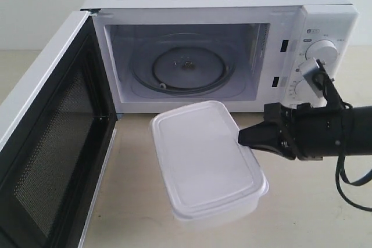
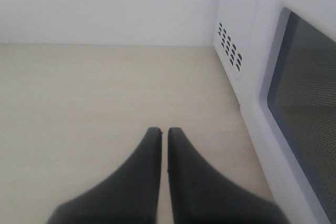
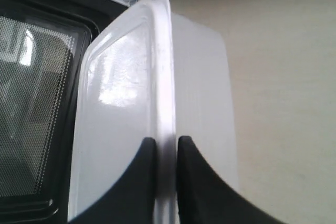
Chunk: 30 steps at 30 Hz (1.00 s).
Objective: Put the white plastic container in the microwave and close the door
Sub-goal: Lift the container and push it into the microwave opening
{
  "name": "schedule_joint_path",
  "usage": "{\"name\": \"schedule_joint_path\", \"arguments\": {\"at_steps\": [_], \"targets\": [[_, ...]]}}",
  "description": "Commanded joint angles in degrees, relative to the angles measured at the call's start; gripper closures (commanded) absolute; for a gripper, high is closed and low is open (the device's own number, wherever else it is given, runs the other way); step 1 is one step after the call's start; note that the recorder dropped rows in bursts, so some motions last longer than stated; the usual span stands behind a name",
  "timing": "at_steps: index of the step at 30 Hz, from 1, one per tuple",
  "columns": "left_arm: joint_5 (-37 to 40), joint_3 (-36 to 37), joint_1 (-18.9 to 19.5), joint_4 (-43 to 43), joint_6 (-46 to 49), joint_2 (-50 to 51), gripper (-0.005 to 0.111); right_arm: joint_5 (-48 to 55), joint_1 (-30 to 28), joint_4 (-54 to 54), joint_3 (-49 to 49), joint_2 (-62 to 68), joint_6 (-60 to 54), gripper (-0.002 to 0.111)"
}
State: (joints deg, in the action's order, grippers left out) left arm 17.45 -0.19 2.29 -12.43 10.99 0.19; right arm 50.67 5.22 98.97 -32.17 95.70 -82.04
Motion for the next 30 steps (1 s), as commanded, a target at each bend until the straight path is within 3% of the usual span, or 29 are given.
{"name": "schedule_joint_path", "arguments": {"at_steps": [1, 7, 24, 30], "targets": [[-0.70, 0.19, -0.25, -0.26, -0.32, -0.19, 0.102, 1.15, 2.01, 0.97, 1.53, -0.77, -1.97, 0.108], [-0.70, 0.19, -0.25, -0.26, -0.32, -0.19, 0.102, -1.16, 6.68, 0.97, -0.88, -1.26, 0.57, 0.108], [-0.70, 0.19, -0.25, -0.26, -0.32, -0.19, 0.102, -10.91, 6.94, 0.97, -1.22, -14.44, 5.95, 0.108], [-0.70, 0.19, -0.25, -0.26, -0.32, -0.19, 0.102, -20.11, 9.59, 0.97, -1.22, -20.85, 12.36, 0.108]]}}
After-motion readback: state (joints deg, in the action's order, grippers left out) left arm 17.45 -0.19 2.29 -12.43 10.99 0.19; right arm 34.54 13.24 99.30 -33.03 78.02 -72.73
